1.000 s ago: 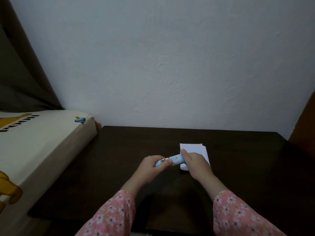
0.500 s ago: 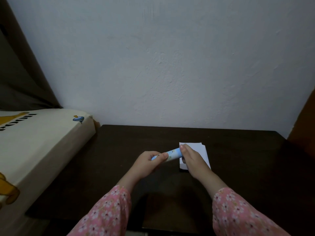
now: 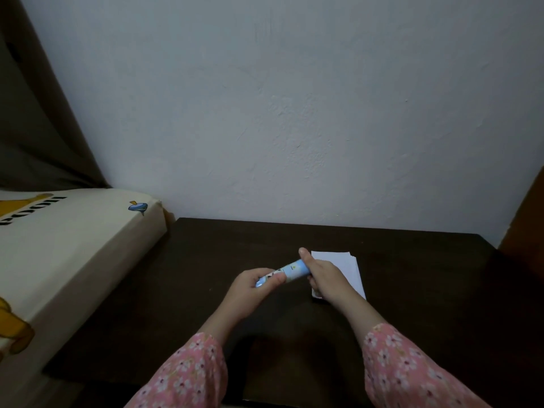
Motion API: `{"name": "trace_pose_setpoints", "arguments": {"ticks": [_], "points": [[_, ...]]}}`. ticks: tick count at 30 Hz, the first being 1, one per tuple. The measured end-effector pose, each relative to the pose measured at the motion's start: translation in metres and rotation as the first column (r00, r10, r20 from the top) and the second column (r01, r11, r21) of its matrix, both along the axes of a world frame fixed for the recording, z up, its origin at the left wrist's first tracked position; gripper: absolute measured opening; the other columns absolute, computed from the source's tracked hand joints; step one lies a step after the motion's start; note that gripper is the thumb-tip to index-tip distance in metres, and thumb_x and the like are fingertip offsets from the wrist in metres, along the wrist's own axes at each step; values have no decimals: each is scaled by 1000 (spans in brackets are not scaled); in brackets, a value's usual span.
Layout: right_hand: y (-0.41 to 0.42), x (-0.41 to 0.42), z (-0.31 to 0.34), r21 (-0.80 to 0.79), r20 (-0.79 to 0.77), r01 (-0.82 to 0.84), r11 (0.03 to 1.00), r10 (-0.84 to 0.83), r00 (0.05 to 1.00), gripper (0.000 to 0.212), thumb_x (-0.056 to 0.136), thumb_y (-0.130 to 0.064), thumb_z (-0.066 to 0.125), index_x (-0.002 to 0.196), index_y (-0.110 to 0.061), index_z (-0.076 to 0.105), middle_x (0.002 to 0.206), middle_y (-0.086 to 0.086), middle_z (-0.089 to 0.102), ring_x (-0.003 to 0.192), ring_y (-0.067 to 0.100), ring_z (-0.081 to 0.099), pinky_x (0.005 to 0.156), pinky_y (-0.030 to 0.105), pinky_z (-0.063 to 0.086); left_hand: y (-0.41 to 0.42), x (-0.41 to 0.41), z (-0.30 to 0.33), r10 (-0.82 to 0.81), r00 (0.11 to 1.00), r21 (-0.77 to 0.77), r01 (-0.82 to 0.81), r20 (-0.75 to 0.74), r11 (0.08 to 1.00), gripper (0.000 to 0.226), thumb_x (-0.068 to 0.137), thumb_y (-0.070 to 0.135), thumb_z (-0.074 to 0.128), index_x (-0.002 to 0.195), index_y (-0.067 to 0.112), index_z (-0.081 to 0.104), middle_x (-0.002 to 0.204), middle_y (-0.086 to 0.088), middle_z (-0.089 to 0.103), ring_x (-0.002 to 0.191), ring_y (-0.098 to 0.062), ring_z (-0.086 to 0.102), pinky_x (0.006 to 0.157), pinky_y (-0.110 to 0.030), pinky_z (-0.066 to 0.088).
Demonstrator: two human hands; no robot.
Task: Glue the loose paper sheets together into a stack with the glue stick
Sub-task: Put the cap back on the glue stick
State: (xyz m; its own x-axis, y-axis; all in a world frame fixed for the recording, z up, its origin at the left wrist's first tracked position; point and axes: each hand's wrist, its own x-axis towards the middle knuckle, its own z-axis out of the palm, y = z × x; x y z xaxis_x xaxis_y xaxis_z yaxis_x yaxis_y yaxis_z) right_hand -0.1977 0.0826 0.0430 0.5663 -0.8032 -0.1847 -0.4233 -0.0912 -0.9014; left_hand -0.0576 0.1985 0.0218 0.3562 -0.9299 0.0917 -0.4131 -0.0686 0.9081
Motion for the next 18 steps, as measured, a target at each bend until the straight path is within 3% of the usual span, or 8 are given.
{"name": "trace_pose_setpoints", "arguments": {"ticks": [2, 4, 6, 8, 11, 15, 18], "points": [[6, 5, 2, 121, 187, 21, 992, -43, 981, 47, 95, -60, 34, 96, -19, 59, 59, -5, 42, 48, 5, 38, 47, 20, 34, 1, 1, 3, 53, 990, -27, -57, -133, 998, 32, 92, 43, 54, 79, 18, 69, 61, 3, 53, 51, -7, 46, 48, -20, 34], [5, 7, 2, 31, 256, 27, 999, -34, 966, 33, 97, -57, 34, 96, -31, 56, 70, -6, 49, 59, 4, 47, 57, 23, 43, 1, 1, 8, 75, 971, -7, -78, -225, 997, 35, 93, 42, 52, 76, 14, 66, 62, -1, 50, 49, -7, 46, 46, -20, 31], [2, 3, 4, -177, 183, -26, 984, 59, 981, 25, 99, -52, 31, 96, -39, 52, 90, -6, 54, 84, 8, 54, 81, 33, 50, 3, 1, 12, 80, 965, 43, -71, -249, 997, 37, 94, 41, 52, 85, 10, 69, 63, 3, 54, 51, -3, 52, 46, -18, 33], [1, -5, 6, -308, 92, -124, 943, 159, 983, 28, 99, -52, 27, 104, -36, 51, 97, -5, 55, 91, 9, 54, 86, 36, 49, 5, 3, 15, 59, 965, 67, -44, -255, 997, 39, 94, 41, 52, 92, 6, 70, 61, 5, 54, 50, 0, 52, 46, -17, 34], [0, -12, 8, -335, 7, -212, 918, 228, 974, 33, 97, -54, 24, 111, -36, 47, 99, -5, 55, 93, 13, 56, 88, 37, 50, 7, 5, 21, 35, 964, 63, -19, -263, 998, 40, 92, 45, 53, 85, 8, 68, 57, 6, 50, 48, -3, 47, 46, -18, 33], [4, -12, 9, -365, -20, -231, 902, 241, 970, 38, 97, -55, 24, 112, -30, 47, 98, 9, 58, 92, 21, 58, 85, 44, 51, 8, 4, 26, -31, 966, 38, 42, -256, 998, 40, 87, 52, 53, 74, 15, 64, 54, 7, 49, 48, -6, 41, 46, -19, 32], [5, -12, 12, -338, -11, -198, 920, 206, 978, 38, 99, -51, 24, 114, -25, 47, 101, 2, 56, 95, 16, 57, 89, 38, 53, 9, 1, 26, -49, 984, 7, 51, -174, 999, 37, 86, 51, 55, 84, 17, 69, 57, 8, 52, 50, -5, 44, 48, -18, 35]]}}
